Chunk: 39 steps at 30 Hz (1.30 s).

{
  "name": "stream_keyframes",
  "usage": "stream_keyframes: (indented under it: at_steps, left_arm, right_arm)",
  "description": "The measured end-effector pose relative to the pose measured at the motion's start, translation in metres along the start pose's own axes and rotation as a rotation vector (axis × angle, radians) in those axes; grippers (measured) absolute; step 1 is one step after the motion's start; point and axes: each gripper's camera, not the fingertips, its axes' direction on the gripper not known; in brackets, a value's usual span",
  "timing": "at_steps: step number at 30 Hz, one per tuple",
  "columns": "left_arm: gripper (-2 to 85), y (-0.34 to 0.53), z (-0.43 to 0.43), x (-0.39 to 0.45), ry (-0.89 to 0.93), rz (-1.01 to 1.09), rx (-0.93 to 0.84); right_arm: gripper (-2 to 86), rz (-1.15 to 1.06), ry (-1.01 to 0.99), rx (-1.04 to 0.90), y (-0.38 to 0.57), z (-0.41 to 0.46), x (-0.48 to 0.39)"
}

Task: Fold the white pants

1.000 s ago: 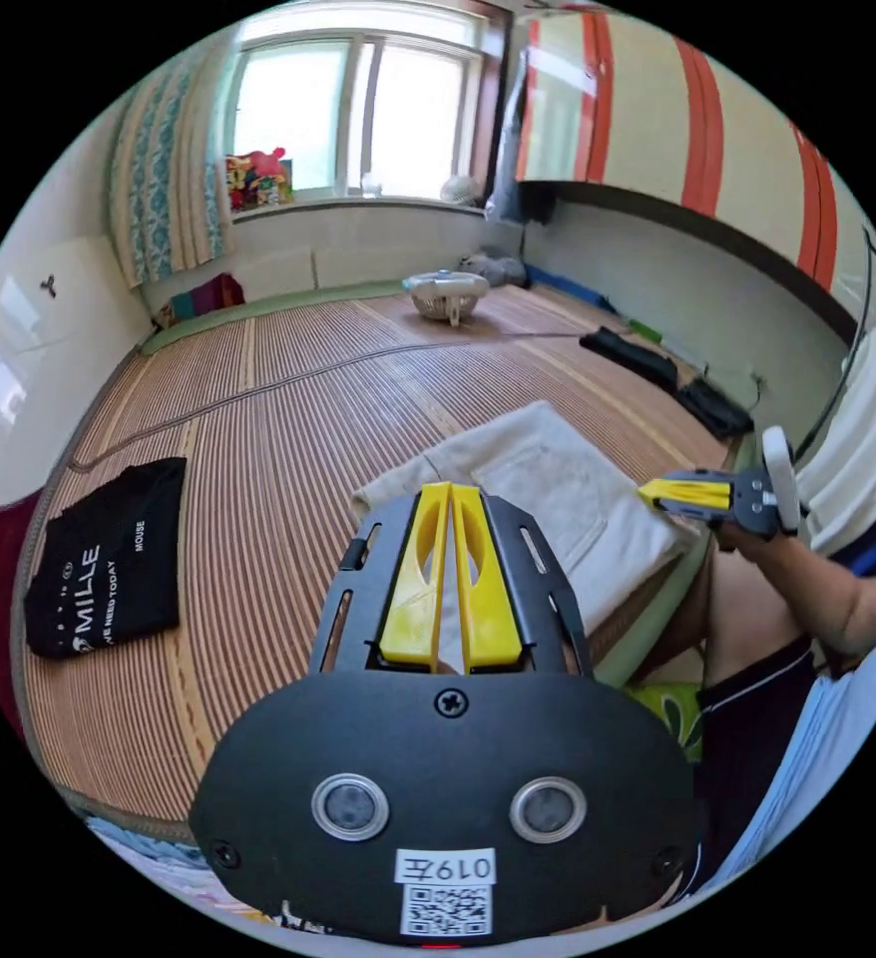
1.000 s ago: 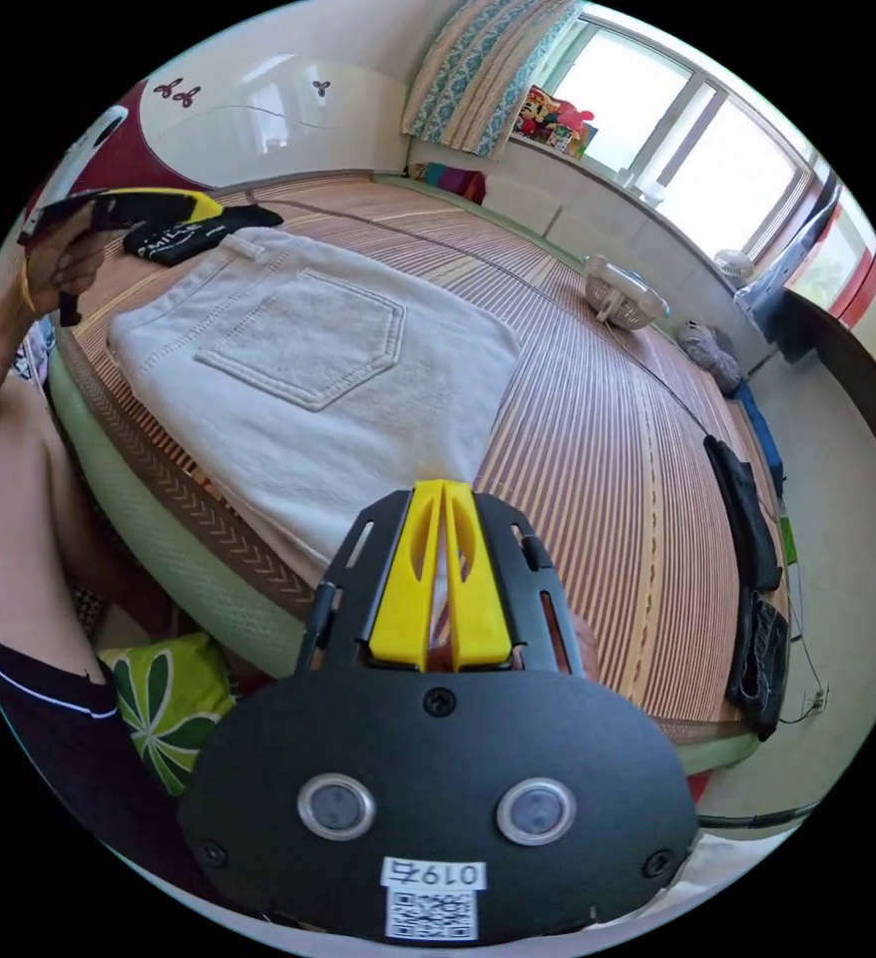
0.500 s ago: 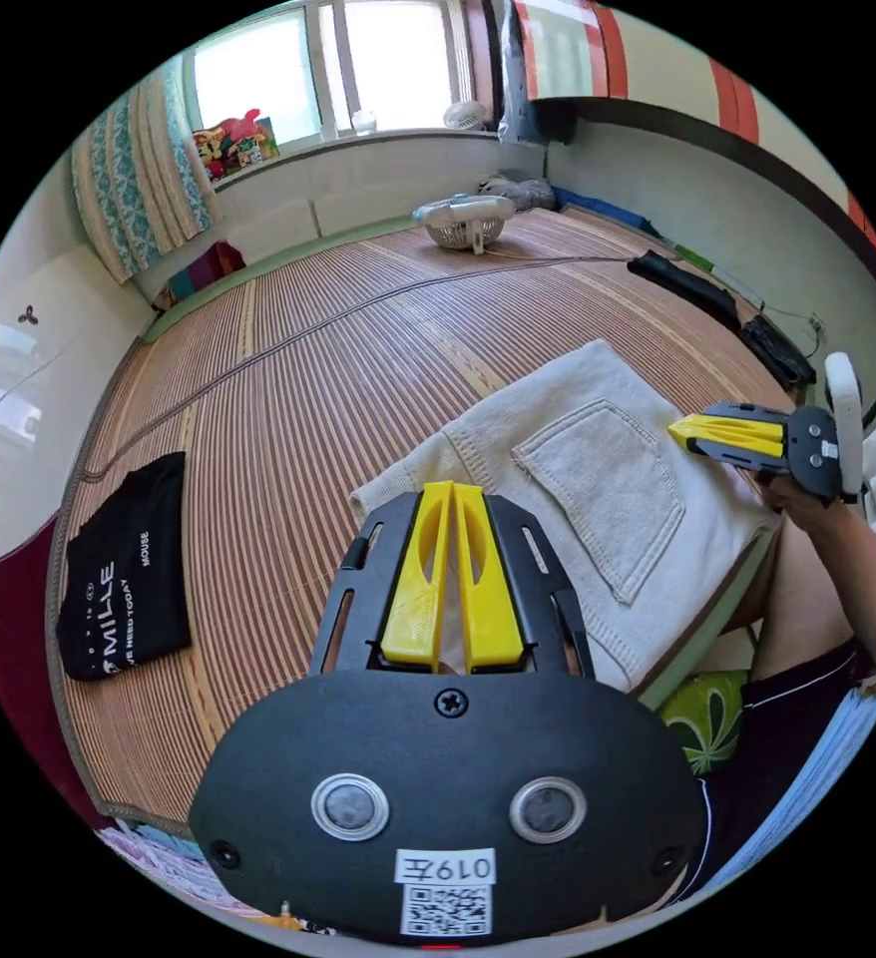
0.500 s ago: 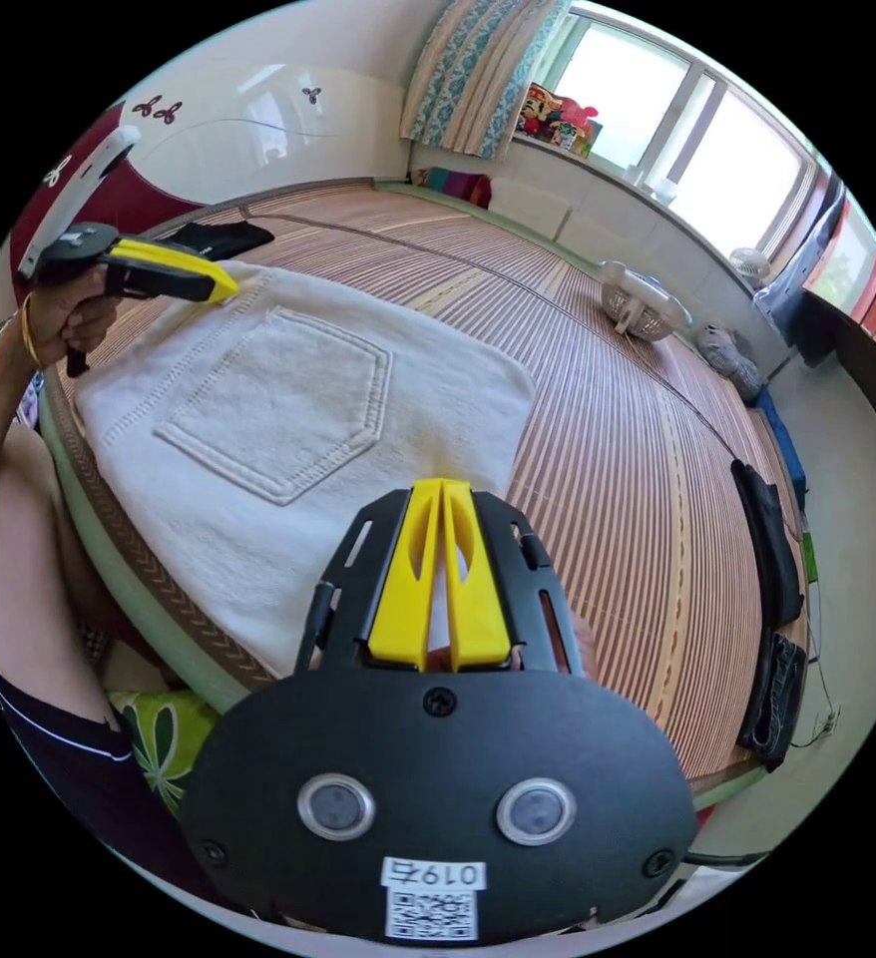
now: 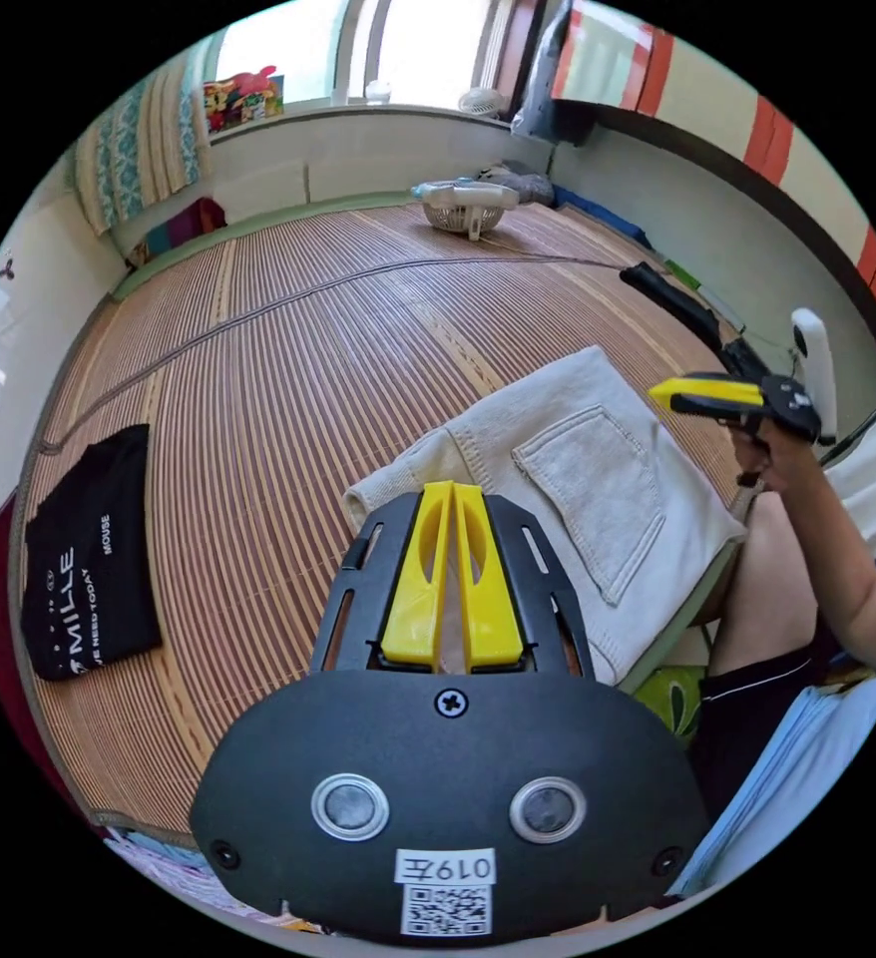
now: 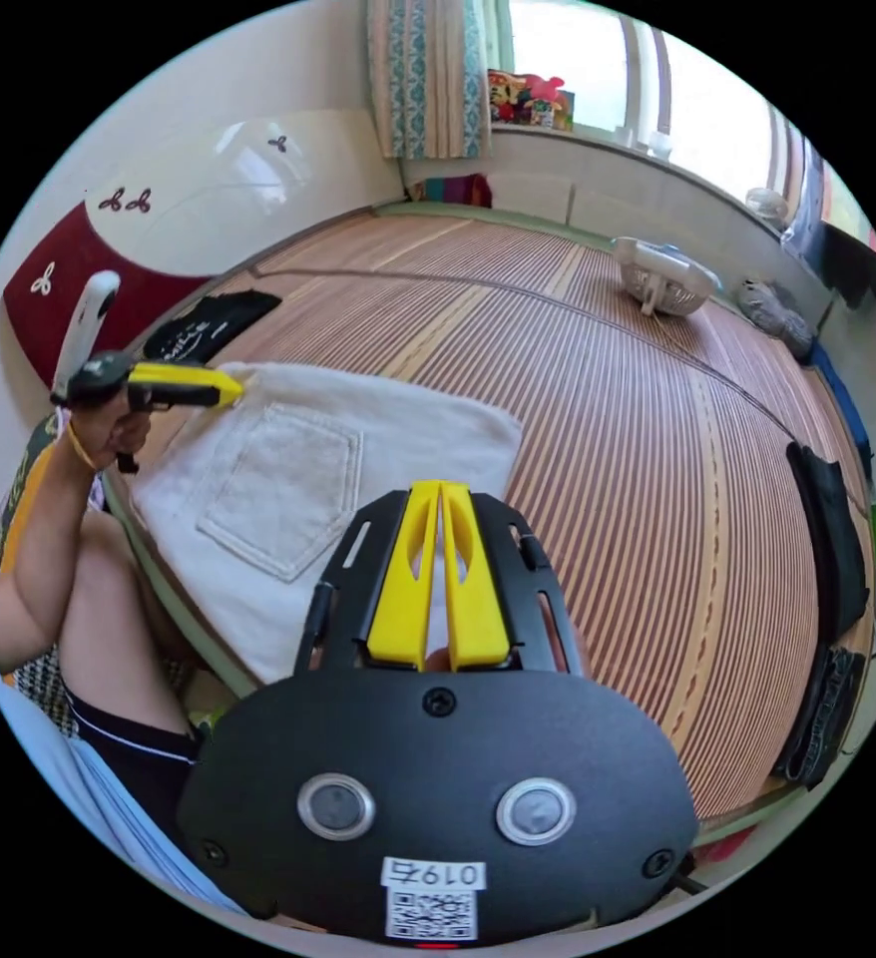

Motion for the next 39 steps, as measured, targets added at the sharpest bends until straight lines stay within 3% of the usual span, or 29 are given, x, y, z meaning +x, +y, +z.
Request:
stream_keyframes:
  at_steps: [6,11,21,25,28,34,39]
  left_arm:
    - [0.5,-0.005,0.005,0.002,0.001,-0.008,-0.013]
    - [0.4,-0.01,0.009,0.008,-0.008,0.009,-0.032]
    - [0.6,-0.003,-0.019,0.014,0.035,0.052,0.077]
    - [0.8,0.008,-0.03,-0.004,0.015,-0.052,0.11]
    - [0.9,0.007,-0.02,0.0,0.002,-0.064,0.069]
    - [0.9,0.012,-0.008,0.009,-0.005,-0.122,0.036]
    - [1.0,0.017,-0.001,0.023,-0.034,-0.13,0.028]
  right_arm:
    - [9.6,0.19,-0.051,-0.049,-0.039,0.061,0.072]
    - [9.6,0.34,-0.293,-0.102,-0.031,0.104,0.125]
    - [8.4,0.28,-0.232,-0.148,-0.057,0.087,0.115]
    - [5.6,0.154,-0.13,0.007,-0.072,0.024,0.084]
    - [7.2,0.011,-0.178,0.08,-0.103,-0.01,0.037]
    - [5.8,-0.29,-0.212,0.006,-0.169,-0.007,-0.089]
    - [4.4,-0.36,-0.192,-0.126,-0.191,0.026,-0.144]
